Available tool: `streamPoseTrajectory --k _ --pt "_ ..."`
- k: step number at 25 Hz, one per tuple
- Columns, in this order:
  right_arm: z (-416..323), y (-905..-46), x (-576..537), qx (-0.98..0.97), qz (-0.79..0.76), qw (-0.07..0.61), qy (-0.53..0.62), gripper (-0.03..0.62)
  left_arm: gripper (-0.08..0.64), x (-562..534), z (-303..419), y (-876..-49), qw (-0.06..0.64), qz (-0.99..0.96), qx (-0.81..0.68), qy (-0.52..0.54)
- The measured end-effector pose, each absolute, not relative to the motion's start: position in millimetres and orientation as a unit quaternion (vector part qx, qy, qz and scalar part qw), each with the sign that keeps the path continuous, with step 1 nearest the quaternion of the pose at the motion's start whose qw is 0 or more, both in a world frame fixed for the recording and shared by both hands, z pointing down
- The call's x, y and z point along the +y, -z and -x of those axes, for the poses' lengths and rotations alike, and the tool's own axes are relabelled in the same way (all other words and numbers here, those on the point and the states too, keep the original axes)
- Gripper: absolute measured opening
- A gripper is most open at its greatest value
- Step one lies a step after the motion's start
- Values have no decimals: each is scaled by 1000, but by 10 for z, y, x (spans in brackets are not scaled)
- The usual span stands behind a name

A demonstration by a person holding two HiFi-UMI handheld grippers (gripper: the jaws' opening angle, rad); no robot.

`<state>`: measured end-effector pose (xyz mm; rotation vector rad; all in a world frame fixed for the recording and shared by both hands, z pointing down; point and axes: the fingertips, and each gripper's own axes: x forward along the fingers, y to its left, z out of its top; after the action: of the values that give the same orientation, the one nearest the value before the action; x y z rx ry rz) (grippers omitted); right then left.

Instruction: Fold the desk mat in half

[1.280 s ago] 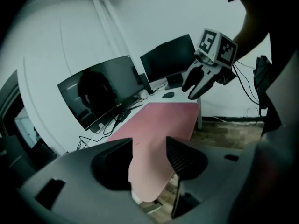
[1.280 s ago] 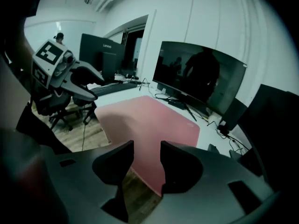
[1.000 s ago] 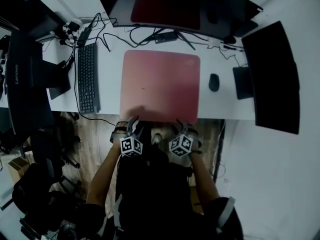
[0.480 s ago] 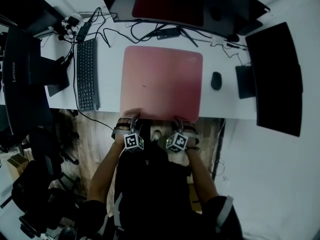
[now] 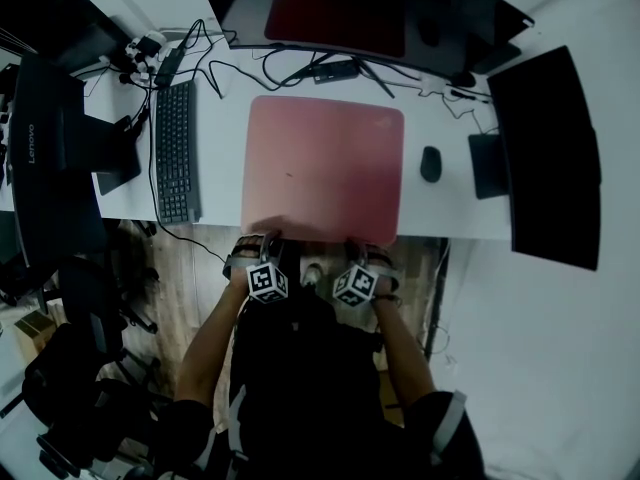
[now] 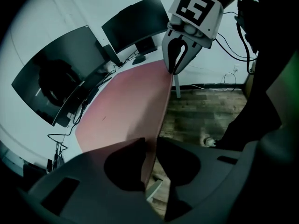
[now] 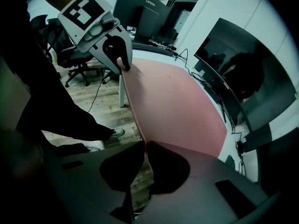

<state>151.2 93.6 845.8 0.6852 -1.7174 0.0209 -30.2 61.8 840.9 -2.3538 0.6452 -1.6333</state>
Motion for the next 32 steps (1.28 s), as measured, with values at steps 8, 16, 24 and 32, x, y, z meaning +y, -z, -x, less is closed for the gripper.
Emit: streamPoseTrajectory --k 8,16,24,32 --pt "-1520 -8263 921 -746 -321 584 -7 20 23 599 315 -8203 62 807 239 536" --pt "-1533 -7937 786 -746 -346 568 4 17 18 465 285 -7836 43 825 256 501" --pt "-1566 -7579 562 -747 -365 556 4 17 18 236 244 -7399 56 839 246 483" --pt "-1618 -7310 307 -739 -374 560 2 18 17 -29 195 -7048 96 851 218 469"
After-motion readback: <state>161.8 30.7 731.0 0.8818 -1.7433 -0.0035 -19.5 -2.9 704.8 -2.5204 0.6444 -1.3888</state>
